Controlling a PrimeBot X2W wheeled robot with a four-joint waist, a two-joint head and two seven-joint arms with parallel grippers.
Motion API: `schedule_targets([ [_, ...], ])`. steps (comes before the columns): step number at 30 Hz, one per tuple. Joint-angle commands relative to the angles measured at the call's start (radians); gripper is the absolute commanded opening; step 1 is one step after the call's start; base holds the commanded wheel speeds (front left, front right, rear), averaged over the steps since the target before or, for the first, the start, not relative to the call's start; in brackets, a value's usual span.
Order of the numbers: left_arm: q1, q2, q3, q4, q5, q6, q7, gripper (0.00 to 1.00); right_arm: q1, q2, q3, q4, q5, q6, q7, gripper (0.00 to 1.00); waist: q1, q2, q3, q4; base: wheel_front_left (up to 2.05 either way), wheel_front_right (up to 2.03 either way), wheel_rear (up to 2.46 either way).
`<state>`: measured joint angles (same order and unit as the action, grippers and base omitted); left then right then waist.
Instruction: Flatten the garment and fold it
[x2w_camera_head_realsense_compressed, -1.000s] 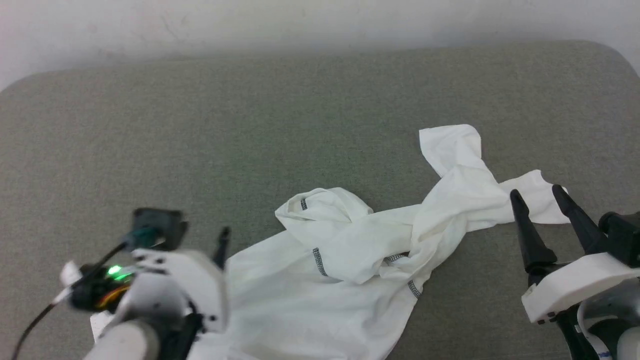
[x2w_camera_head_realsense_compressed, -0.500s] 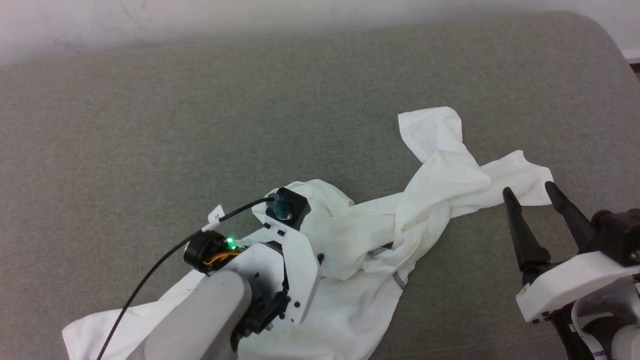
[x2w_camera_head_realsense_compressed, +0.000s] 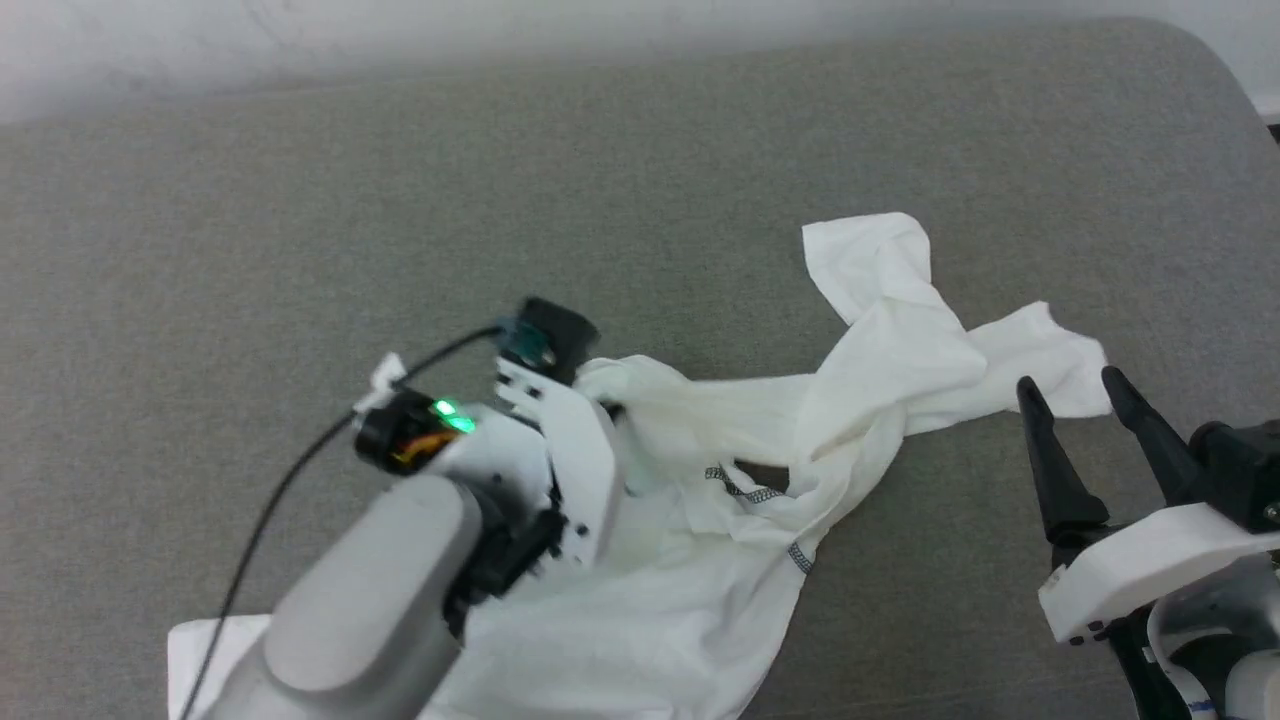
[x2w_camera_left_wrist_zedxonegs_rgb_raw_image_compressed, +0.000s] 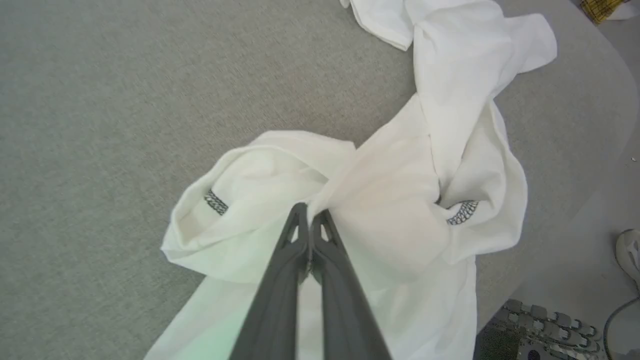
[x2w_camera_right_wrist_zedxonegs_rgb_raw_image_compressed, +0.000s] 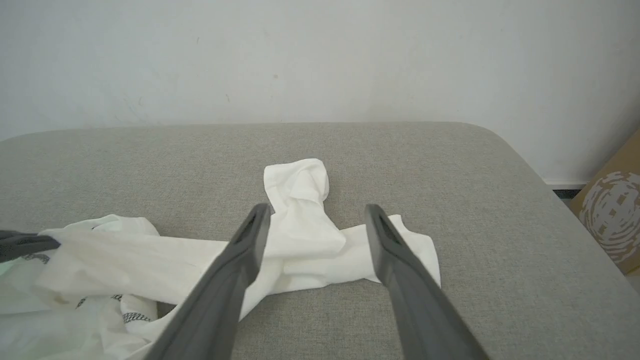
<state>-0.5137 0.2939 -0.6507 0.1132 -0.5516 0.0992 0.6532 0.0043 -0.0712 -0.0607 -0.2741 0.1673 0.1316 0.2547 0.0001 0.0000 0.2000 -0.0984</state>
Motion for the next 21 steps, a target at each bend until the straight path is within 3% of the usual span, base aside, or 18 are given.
schedule_targets([
  [1,-0.032,0.03,0.038,-0.019,0.027,0.028,-0.045,0.0,-0.004,0.005,-0.004,0.004,-0.002,-0.001,0.004,1.0,-0.0001,0.0,-0.014,0.016,0.0,0.0,0.0],
  [4,-0.028,0.06,0.087,-0.035,0.044,0.067,-0.095,0.0,-0.002,0.007,-0.005,0.006,0.0,-0.001,0.01,1.0,-0.0001,0.0,-0.021,0.022,0.0,0.0,0.0],
  [12,0.162,0.2,0.345,-0.058,0.042,0.274,-0.274,0.0,0.016,0.011,-0.014,0.006,0.005,-0.001,0.027,1.0,-0.0001,0.0,-0.024,0.043,0.0,0.0,0.0],
  [17,0.347,0.204,0.465,0.01,-0.013,0.368,-0.346,0.0,0.012,0.013,-0.01,0.011,0.01,-0.001,0.031,1.0,-0.0001,0.0,-0.012,0.048,0.0,0.0,0.0],
  [20,0.421,0.19,0.487,0.039,-0.028,0.385,-0.381,0.0,0.009,0.013,-0.007,0.016,0.011,-0.001,0.032,1.0,-0.0001,0.0,-0.008,0.049,0.0,0.0,0.0],
  [21,0.438,0.184,0.486,0.041,-0.031,0.383,-0.389,0.06,0.009,0.013,-0.007,0.018,0.011,-0.001,0.032,1.0,-0.0001,0.0,-0.007,0.05,0.0,0.0,0.0],
])
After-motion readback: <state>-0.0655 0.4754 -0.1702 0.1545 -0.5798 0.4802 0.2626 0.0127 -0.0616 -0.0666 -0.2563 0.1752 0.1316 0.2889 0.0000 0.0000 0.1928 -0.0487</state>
